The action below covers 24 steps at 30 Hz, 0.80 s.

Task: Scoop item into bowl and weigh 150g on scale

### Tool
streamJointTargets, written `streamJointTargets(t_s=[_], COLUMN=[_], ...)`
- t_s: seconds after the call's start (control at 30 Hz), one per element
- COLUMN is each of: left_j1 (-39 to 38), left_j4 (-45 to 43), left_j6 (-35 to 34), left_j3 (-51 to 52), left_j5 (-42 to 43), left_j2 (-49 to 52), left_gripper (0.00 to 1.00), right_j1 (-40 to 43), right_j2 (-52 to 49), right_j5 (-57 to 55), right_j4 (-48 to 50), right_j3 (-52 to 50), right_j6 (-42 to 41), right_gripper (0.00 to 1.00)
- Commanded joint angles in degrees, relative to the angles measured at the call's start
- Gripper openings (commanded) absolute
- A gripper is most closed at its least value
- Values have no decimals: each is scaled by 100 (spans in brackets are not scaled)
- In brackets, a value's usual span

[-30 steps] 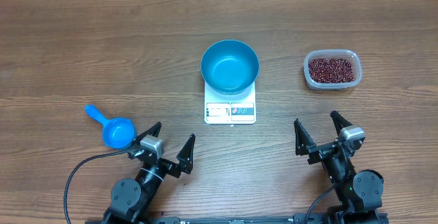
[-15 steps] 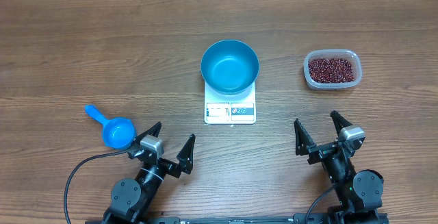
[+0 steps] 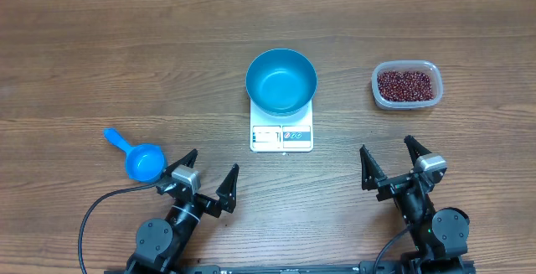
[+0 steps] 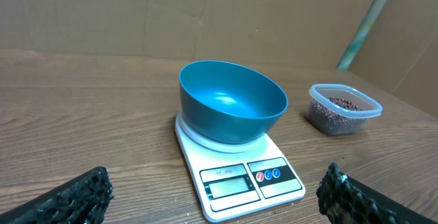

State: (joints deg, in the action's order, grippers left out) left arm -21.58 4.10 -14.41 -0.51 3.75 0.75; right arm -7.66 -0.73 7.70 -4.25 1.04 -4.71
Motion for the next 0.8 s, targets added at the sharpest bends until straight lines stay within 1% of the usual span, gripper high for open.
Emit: streamJointTargets(t_s=[0.0,0.07,0.17,0.23,0.33,0.43,0.53,0.57,0.6,0.63,0.7,0.77], left_j1=[66,68,68,68,68,68,68,68,68,68,68,68], left_j4=[13,13,9,125,828,1858,2435,2704,2835,3134,3637,4310], left_j6=[48,-153,-236,-232,109,625,841,927,960,970,944,898], left_j3=[24,24,-35,-210,-887,-1963,-2778,-3259,-3512,-4024,-4686,-5460], left_j5=[-114,-26,306,369,162,-348,-643,-809,-911,-1154,-1473,-1744], left_j2=[-48,-48,-48,-48,4,396,907,1274,1482,1910,2472,3112], left_gripper=[100,99,100,100,100,100,100,100,100,100,100,100], right_j1=[-26,-26,-26,-26,-26,-26,-26,-26,-26,-26,-26,-26], right_j2=[57,57,57,57,57,57,57,57,57,57,57,57], right_j5=[28,28,28,28,28,28,28,28,31,28,28,31], right_j4=[31,31,31,31,31,31,31,31,31,31,31,31], right_j3=[-59,-59,-59,-59,-59,-59,-59,-59,-59,-59,-59,-59], right_j6=[-37,-39,-39,-39,-37,-39,-37,-39,-39,-39,-39,-37], right_gripper=[100,100,100,100,100,100,100,100,100,100,100,100])
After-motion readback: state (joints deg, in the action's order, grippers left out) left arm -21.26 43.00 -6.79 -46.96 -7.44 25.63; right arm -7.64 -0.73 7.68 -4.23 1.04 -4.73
